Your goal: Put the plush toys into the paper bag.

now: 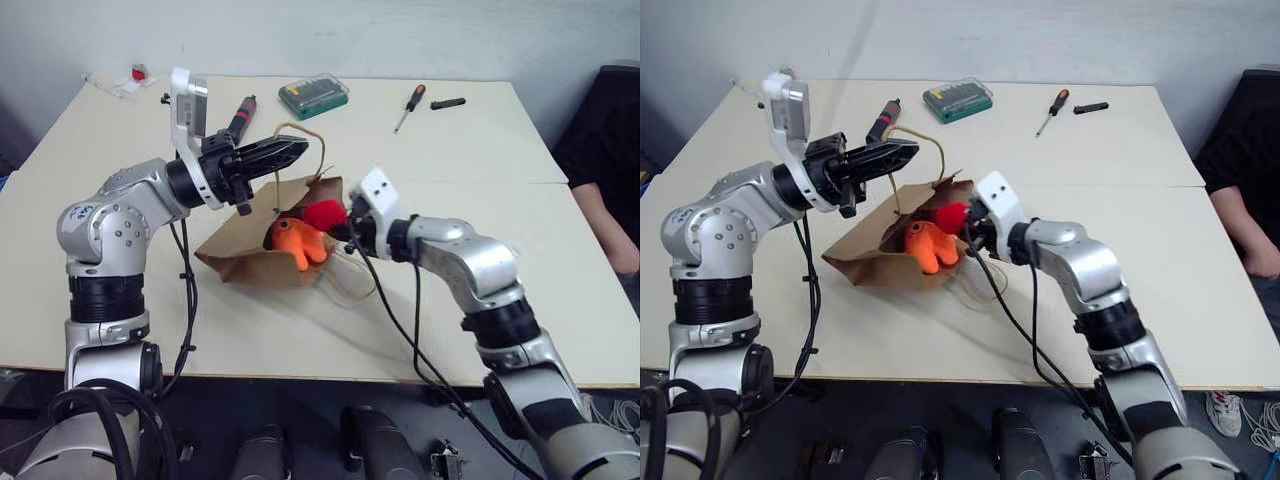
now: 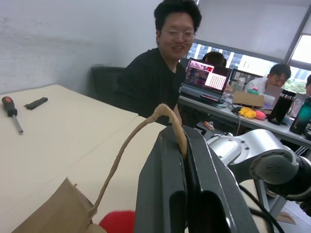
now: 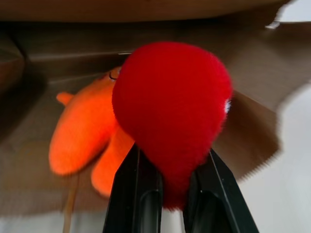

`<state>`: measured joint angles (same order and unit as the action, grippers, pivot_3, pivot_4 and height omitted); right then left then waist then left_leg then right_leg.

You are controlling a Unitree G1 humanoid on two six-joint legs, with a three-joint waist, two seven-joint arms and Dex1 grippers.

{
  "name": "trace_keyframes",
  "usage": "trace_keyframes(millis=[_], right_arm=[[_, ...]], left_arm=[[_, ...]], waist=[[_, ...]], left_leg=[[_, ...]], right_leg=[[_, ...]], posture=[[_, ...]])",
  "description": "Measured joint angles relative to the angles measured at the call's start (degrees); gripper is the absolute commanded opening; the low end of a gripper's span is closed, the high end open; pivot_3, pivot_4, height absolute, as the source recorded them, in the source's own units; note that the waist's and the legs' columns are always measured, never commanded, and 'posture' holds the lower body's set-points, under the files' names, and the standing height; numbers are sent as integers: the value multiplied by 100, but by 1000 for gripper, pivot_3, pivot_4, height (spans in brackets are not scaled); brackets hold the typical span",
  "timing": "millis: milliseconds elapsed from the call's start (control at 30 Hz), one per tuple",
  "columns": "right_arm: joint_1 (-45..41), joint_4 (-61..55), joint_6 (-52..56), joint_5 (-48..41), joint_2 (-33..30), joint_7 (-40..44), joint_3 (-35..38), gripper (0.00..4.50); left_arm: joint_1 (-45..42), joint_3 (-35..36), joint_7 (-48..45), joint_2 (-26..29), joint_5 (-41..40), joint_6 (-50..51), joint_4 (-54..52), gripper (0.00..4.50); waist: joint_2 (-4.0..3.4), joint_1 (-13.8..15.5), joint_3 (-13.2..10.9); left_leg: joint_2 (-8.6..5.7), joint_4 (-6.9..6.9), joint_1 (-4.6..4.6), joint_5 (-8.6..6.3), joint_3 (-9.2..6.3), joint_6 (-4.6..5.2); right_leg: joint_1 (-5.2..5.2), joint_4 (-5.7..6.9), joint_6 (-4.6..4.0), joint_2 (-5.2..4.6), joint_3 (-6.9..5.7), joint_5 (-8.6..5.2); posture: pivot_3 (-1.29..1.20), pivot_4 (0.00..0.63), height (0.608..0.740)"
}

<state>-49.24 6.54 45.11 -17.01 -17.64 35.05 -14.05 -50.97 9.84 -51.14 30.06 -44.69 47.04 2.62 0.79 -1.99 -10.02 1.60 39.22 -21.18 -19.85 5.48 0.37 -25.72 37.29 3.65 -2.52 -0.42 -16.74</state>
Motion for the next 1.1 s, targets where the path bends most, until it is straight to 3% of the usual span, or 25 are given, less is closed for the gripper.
trace_keyframes(millis=[233, 500, 667, 800, 900, 1100], right_arm=[[-802, 1639, -395, 298, 800, 80, -97, 117], [-1045, 2347, -486, 284, 1188, -13, 367, 2836], [-739, 1274, 55, 42, 1047, -69, 703, 4481], [144, -783, 1211, -513, 413, -156, 1221, 4481], [1025, -2483, 2586, -1127, -49, -443, 2356, 4481], [2228, -3944, 4527, -1728, 38, -823, 4407, 4481]], left_arm=[[10, -275, -413, 6, -37, 103, -124, 0], [75, -298, -351, -31, 2, -43, -152, 0], [82, -194, -213, -41, 98, -262, 119, 0], [61, -105, -78, -99, 119, -356, 256, 0], [57, -22, 2, -102, 117, -358, 261, 0], [62, 27, 48, -157, 114, -356, 244, 0]], waist=[[0, -36, 0], [0, -102, 0], [-2, -118, -1], [-1, -20, -1], [-1, 57, -1], [-1, 23, 0]], left_leg=[[2, 0, -1, 0, -2, 0], [3, 0, -3, 0, -8, 0], [4, -2, -8, 0, -14, -1], [3, -3, -15, -2, -24, 2], [2, -3, -23, -5, -27, 6], [1, -8, -1, -4, -17, 5]], right_leg=[[0, 1, 0, -1, -2, 0], [0, 2, 0, -4, -6, 0], [-3, 2, -2, -4, -10, -1], [-3, -5, -2, -11, -17, -1], [-1, -19, -1, -15, -23, -1], [13, -15, -1, -4, -13, -1]], posture=[[0, 150, 740], [0, 150, 740], [0, 150, 740], [0, 150, 740], [0, 150, 740], [0, 150, 740]])
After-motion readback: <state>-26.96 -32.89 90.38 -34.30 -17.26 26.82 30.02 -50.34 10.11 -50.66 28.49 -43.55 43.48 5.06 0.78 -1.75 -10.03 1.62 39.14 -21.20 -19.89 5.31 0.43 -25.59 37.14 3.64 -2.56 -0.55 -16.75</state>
